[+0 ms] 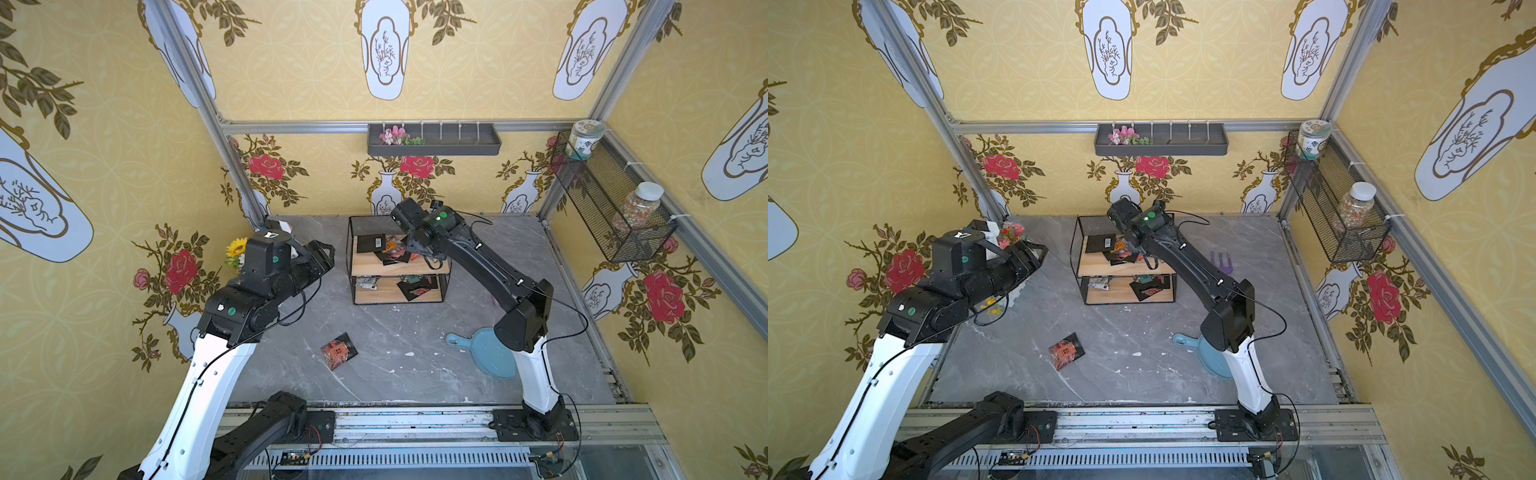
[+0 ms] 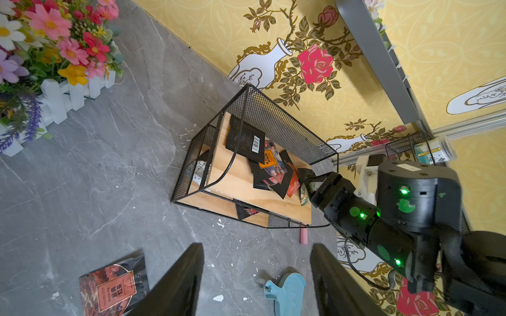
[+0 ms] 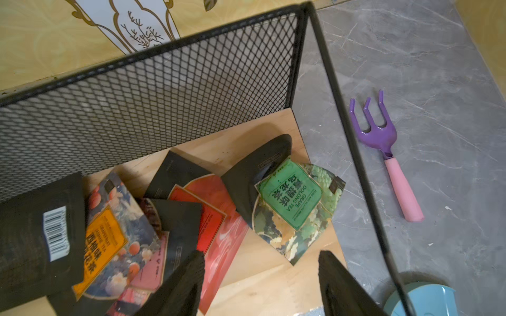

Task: Remove the tea bags from the shelf
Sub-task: Pick up the tea bag from the shelf.

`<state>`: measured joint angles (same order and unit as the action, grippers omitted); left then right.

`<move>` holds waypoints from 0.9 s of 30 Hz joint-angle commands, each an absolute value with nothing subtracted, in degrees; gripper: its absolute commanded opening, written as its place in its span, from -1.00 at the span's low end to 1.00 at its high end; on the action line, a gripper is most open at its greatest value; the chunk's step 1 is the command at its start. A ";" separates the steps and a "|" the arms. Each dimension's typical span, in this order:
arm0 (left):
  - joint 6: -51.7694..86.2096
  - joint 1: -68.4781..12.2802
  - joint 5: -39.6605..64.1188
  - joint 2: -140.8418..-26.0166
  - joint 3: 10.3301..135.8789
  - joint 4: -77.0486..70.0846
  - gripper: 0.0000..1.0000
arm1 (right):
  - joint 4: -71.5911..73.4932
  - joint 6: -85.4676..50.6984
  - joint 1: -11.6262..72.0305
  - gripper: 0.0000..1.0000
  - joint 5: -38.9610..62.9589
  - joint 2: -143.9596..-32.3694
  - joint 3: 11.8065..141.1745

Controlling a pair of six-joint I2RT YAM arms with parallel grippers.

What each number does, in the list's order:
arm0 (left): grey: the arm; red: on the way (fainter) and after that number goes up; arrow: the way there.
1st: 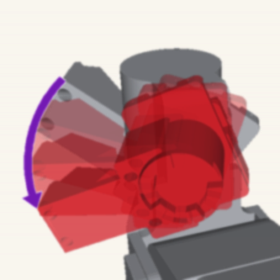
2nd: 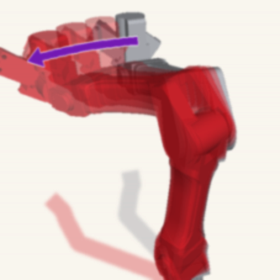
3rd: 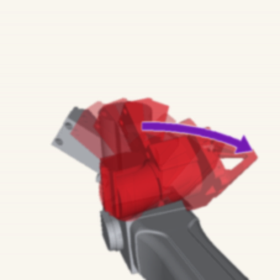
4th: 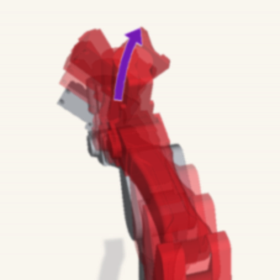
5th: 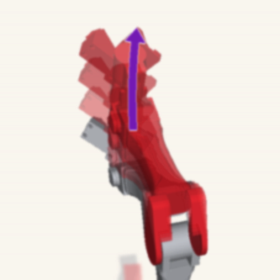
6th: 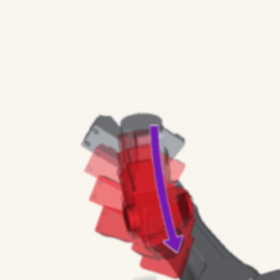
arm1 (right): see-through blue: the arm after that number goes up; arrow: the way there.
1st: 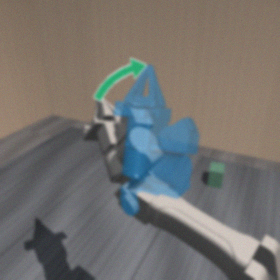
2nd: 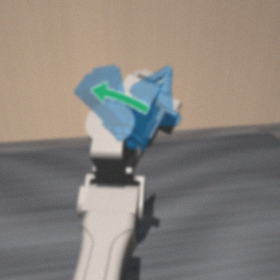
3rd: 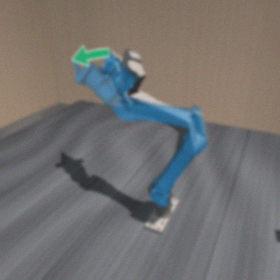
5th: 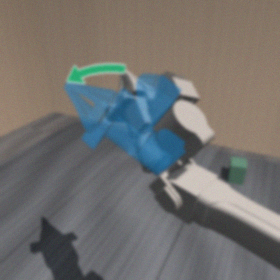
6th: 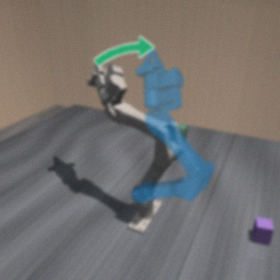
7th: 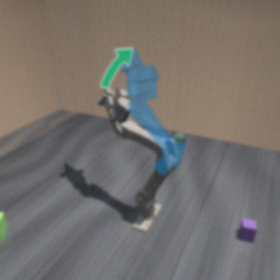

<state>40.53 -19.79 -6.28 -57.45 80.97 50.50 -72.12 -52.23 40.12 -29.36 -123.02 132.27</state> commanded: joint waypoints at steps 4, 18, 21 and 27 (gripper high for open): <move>40.25 -19.77 -6.14 -57.33 80.52 49.07 0.35 | -71.79 -56.20 39.27 0.41 -32.27 -125.40 134.65; 39.97 -19.78 -5.98 -57.29 79.68 48.87 0.35 | -73.92 -60.84 37.73 0.44 -32.22 -129.85 137.29; 39.24 -19.73 -5.59 -57.80 79.02 48.35 0.35 | -73.86 -60.73 37.24 0.44 -31.03 -130.66 137.29; 37.06 -19.76 -5.04 -59.56 75.48 46.70 0.44 | -73.88 -61.38 37.17 0.30 -29.46 -131.27 135.44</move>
